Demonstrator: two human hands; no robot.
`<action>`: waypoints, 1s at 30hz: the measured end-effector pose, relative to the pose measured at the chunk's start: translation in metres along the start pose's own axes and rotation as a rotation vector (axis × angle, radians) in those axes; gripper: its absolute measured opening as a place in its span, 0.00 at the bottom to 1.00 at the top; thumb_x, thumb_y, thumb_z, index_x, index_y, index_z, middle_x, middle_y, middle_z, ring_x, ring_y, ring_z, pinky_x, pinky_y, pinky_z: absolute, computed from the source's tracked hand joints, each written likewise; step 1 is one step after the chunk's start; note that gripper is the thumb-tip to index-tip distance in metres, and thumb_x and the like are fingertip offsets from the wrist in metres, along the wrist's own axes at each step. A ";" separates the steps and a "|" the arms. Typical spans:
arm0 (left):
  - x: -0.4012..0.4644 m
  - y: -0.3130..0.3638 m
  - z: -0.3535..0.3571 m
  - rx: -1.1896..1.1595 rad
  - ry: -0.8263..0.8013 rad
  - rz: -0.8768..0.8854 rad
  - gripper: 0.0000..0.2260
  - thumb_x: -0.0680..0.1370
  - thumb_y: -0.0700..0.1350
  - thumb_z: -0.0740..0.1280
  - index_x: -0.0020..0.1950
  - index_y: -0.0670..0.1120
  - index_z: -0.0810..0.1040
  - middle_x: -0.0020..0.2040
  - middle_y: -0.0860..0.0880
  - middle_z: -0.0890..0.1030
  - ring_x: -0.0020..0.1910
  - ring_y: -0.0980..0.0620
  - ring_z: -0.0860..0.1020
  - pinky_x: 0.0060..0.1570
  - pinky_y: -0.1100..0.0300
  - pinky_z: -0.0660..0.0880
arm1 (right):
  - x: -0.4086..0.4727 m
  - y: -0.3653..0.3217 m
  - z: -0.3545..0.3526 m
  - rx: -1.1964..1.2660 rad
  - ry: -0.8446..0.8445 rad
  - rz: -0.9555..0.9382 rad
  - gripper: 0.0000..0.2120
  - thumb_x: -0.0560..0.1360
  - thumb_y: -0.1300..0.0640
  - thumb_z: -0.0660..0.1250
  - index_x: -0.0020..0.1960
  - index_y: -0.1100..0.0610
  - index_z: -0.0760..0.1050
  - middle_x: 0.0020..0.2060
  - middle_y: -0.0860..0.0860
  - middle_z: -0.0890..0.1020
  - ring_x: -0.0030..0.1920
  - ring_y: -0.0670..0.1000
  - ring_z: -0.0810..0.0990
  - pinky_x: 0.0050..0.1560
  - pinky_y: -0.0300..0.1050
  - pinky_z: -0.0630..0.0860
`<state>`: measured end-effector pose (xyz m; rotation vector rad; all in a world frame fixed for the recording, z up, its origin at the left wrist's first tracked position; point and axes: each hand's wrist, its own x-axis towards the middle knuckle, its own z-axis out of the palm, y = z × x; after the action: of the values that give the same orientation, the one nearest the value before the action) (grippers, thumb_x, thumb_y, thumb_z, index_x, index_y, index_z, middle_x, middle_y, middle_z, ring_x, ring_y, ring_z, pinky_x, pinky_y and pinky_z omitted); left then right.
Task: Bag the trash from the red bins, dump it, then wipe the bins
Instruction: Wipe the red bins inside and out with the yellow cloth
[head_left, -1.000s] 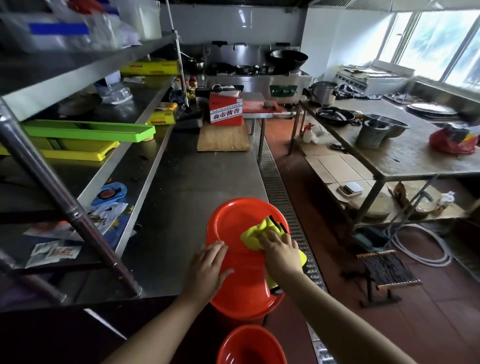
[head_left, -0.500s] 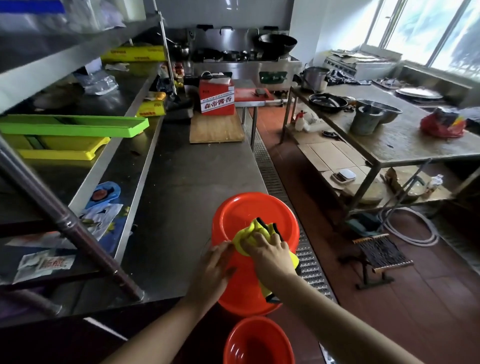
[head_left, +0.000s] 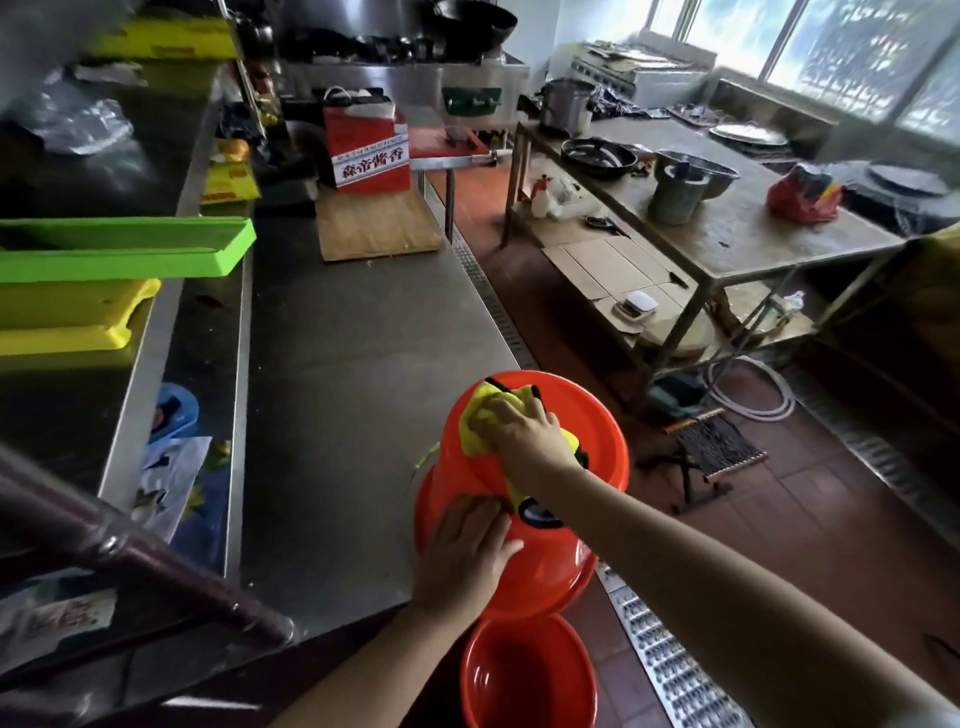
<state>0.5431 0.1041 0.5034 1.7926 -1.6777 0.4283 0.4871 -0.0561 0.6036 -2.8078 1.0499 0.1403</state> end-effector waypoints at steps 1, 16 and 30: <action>-0.001 -0.001 0.002 -0.006 0.015 0.006 0.18 0.71 0.53 0.77 0.56 0.44 0.83 0.54 0.47 0.82 0.55 0.44 0.79 0.59 0.51 0.75 | 0.006 0.002 -0.001 -0.009 0.015 0.018 0.21 0.82 0.52 0.59 0.72 0.38 0.69 0.75 0.45 0.62 0.75 0.65 0.54 0.65 0.60 0.65; 0.002 -0.007 0.004 -0.006 -0.061 0.080 0.23 0.73 0.54 0.75 0.62 0.42 0.79 0.59 0.46 0.79 0.57 0.46 0.75 0.61 0.52 0.74 | -0.047 0.080 -0.019 -0.088 0.057 0.247 0.20 0.80 0.58 0.58 0.68 0.41 0.73 0.66 0.48 0.72 0.63 0.62 0.68 0.59 0.56 0.70; 0.002 -0.006 -0.016 -0.262 -0.139 -0.142 0.20 0.81 0.57 0.62 0.72 0.53 0.72 0.75 0.45 0.63 0.76 0.47 0.60 0.70 0.53 0.64 | -0.144 0.032 0.011 0.130 0.260 -0.125 0.31 0.70 0.70 0.70 0.66 0.43 0.79 0.68 0.51 0.76 0.54 0.63 0.76 0.52 0.57 0.80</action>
<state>0.5526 0.1124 0.5154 1.7627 -1.6014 0.0200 0.3576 0.0150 0.6090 -2.8134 0.8885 -0.3030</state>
